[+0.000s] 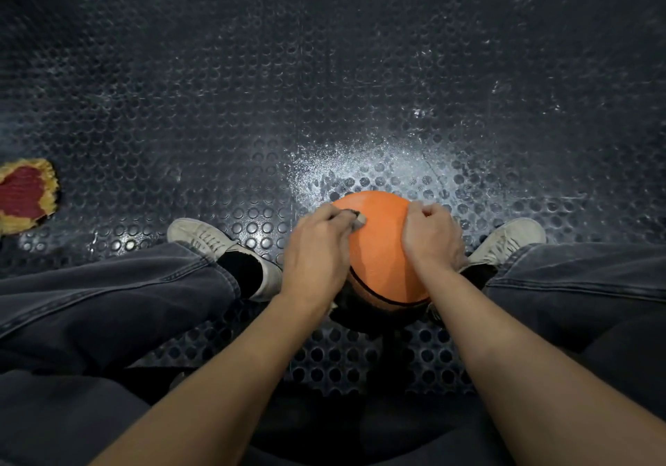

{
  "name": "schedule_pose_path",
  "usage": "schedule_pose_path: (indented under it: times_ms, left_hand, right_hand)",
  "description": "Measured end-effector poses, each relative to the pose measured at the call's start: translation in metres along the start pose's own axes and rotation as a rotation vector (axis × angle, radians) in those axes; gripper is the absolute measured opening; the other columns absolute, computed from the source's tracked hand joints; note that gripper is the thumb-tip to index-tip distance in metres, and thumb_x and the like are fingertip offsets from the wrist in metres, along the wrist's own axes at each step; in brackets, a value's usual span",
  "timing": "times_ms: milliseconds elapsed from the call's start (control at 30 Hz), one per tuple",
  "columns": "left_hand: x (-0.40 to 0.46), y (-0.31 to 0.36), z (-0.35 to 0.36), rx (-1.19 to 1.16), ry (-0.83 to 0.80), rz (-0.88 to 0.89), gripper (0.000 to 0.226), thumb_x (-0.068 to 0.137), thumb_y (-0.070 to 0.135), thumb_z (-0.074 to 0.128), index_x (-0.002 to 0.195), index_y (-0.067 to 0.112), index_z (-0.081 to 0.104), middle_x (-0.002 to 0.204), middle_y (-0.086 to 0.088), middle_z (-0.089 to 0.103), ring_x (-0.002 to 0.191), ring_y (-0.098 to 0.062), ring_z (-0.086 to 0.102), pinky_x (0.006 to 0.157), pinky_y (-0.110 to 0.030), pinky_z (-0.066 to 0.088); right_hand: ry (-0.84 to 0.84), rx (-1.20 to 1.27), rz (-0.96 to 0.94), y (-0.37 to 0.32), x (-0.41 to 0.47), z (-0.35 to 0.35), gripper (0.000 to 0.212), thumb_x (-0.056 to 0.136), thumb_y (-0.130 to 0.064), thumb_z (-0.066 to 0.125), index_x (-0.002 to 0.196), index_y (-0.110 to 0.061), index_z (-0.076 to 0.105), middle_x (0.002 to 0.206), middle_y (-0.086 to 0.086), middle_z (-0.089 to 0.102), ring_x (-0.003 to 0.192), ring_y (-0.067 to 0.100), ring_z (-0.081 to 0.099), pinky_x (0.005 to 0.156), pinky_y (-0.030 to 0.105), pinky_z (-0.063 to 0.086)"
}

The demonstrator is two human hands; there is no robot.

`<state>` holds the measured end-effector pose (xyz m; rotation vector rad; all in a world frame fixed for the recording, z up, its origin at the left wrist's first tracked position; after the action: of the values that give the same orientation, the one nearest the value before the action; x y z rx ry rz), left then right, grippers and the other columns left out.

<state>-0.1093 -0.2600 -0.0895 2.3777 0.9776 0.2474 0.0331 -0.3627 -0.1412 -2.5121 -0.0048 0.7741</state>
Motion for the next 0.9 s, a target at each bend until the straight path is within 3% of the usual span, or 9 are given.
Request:
schedule_pose_path:
  times_ms: [67,167,333,400,533,633,733,800,900]
  left_hand:
    - [-0.006,0.002,0.003,0.003,-0.052,0.12,0.022,0.096,0.029,0.05,0.106,0.029,0.07,0.104,0.01,0.061,0.095,-0.022,0.059,0.075,-0.042,0.052]
    - [-0.035,-0.008,0.0,-0.015,-0.168,0.328,0.02,0.095,0.029,0.051,0.106,0.03,0.068,0.106,0.013,0.061,0.093,-0.021,0.059,0.073,-0.042,0.052]
    - [0.001,-0.041,-0.009,-0.117,-0.016,-0.084,0.02,0.095,0.024,0.057,0.107,0.026,0.073,0.102,0.012,0.062,0.091,-0.011,0.061,0.084,-0.032,0.05]
    - [-0.007,-0.032,-0.009,-0.081,-0.034,0.008,0.02,0.096,0.023,0.057,0.107,0.023,0.073,0.103,0.009,0.063,0.091,-0.012,0.06,0.083,-0.036,0.051]
    - [-0.046,-0.022,-0.007,-0.044,-0.157,0.311,0.02,0.094,0.02,0.058,0.11,0.023,0.07,0.107,0.01,0.062,0.096,-0.016,0.06,0.081,-0.038,0.051]
    - [-0.011,-0.03,-0.009,-0.11,-0.052,0.107,0.02,0.096,0.024,0.057,0.108,0.026,0.072,0.106,0.011,0.062,0.09,-0.009,0.059,0.08,-0.03,0.051]
    - [0.002,-0.034,-0.007,-0.13,-0.028,-0.106,0.021,0.095,0.028,0.056,0.108,0.023,0.072,0.105,0.012,0.061,0.081,0.002,0.055,0.074,-0.007,0.042]
    - [-0.015,-0.022,-0.011,-0.116,-0.079,0.067,0.021,0.094,0.022,0.059,0.11,0.021,0.072,0.106,0.016,0.059,0.086,0.002,0.056,0.078,-0.003,0.04]
    - [-0.038,-0.02,-0.009,-0.094,-0.176,0.283,0.019,0.093,0.017,0.062,0.107,0.02,0.073,0.105,0.014,0.062,0.092,-0.004,0.059,0.084,-0.014,0.044]
  right_hand:
    - [-0.045,-0.075,-0.02,-0.006,0.001,0.001,0.04,0.102,-0.037,0.036,0.131,-0.015,0.053,0.127,0.011,0.058,0.11,0.031,0.052,0.109,0.051,0.032]
    - [-0.104,-0.059,-0.167,-0.015,-0.012,0.009,0.038,0.101,-0.033,0.038,0.134,-0.023,0.055,0.132,0.008,0.058,0.117,0.029,0.053,0.111,0.053,0.035]
    - [-0.084,-0.068,-0.183,-0.021,-0.028,0.023,0.047,0.101,-0.037,0.03,0.14,-0.023,0.053,0.141,0.006,0.053,0.129,0.029,0.045,0.112,0.054,0.029]
    - [-0.061,-0.054,-0.117,-0.02,-0.026,0.026,0.048,0.1,-0.037,0.032,0.14,-0.024,0.053,0.143,0.006,0.052,0.132,0.03,0.042,0.112,0.055,0.026]
    - [-0.042,-0.016,-0.111,-0.013,-0.019,0.025,0.042,0.096,-0.038,0.035,0.121,-0.023,0.065,0.118,0.004,0.065,0.116,0.031,0.055,0.109,0.058,0.032]
    - [-0.034,-0.013,-0.116,-0.014,-0.021,0.026,0.044,0.097,-0.04,0.033,0.125,-0.024,0.063,0.121,0.005,0.064,0.117,0.031,0.054,0.109,0.06,0.032]
    - [-0.002,-0.01,-0.078,-0.011,-0.026,0.024,0.046,0.098,-0.039,0.033,0.134,-0.022,0.057,0.133,0.007,0.057,0.125,0.031,0.048,0.111,0.06,0.027]
    - [-0.007,0.011,-0.048,-0.007,-0.023,0.019,0.044,0.1,-0.039,0.034,0.135,-0.021,0.056,0.132,0.008,0.057,0.126,0.031,0.048,0.111,0.055,0.027]
    - [-0.041,0.036,-0.09,-0.004,-0.019,0.015,0.04,0.101,-0.038,0.037,0.131,-0.023,0.059,0.127,0.007,0.061,0.122,0.03,0.05,0.112,0.053,0.029]
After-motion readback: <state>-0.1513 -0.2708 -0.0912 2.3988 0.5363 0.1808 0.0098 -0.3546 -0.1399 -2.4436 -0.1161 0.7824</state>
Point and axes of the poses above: each hand's wrist, its own x-axis towards the middle knuckle, its own z-axis out of the palm, y = z × x, the point moved 6 cm from there along x, towards the middle knuckle
